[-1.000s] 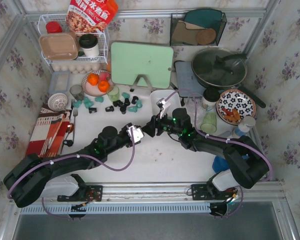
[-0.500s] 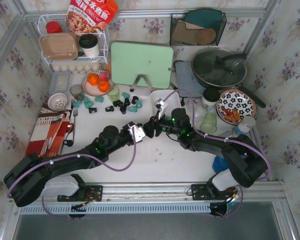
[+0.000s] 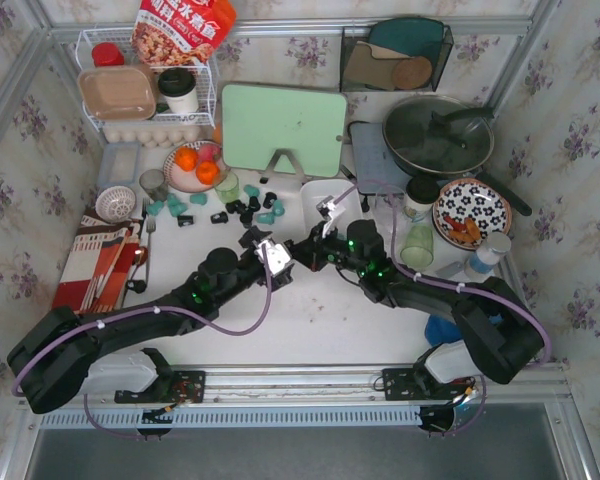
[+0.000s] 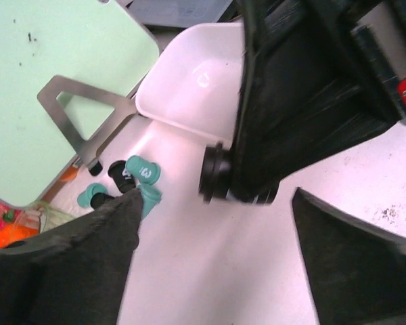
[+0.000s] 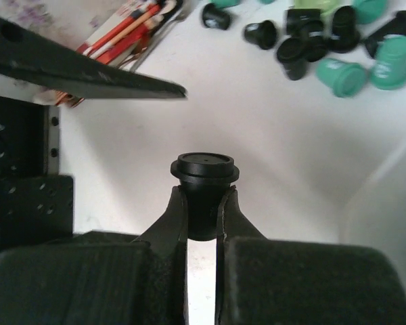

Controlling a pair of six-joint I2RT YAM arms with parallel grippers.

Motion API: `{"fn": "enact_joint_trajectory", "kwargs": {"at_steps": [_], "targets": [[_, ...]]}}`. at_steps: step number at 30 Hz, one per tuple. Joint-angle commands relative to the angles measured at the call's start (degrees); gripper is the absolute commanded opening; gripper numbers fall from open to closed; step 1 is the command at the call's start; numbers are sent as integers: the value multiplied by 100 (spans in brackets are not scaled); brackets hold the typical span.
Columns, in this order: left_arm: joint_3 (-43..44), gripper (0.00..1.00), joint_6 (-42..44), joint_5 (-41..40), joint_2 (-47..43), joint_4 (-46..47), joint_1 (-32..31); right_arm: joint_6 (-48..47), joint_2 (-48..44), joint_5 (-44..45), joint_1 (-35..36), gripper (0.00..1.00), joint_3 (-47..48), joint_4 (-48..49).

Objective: Mix the coffee capsules in the storage basket

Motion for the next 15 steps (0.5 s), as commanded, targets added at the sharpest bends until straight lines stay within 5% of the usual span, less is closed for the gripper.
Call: {"fn": "enact_joint_trajectory", "kwargs": {"at_steps": [1,9,15], "targets": [[27,99,-424,-430,40,164,30,-145,-322,1612,-3,0,-234,-23],[248,99,-1778,-1328,133,-414,570,-465,-648,4535,-2,0,-859,416],[1072,99,-3588,-1825,472,-2187,1365,-852,106,4806,-16,0,-570,595]]}}
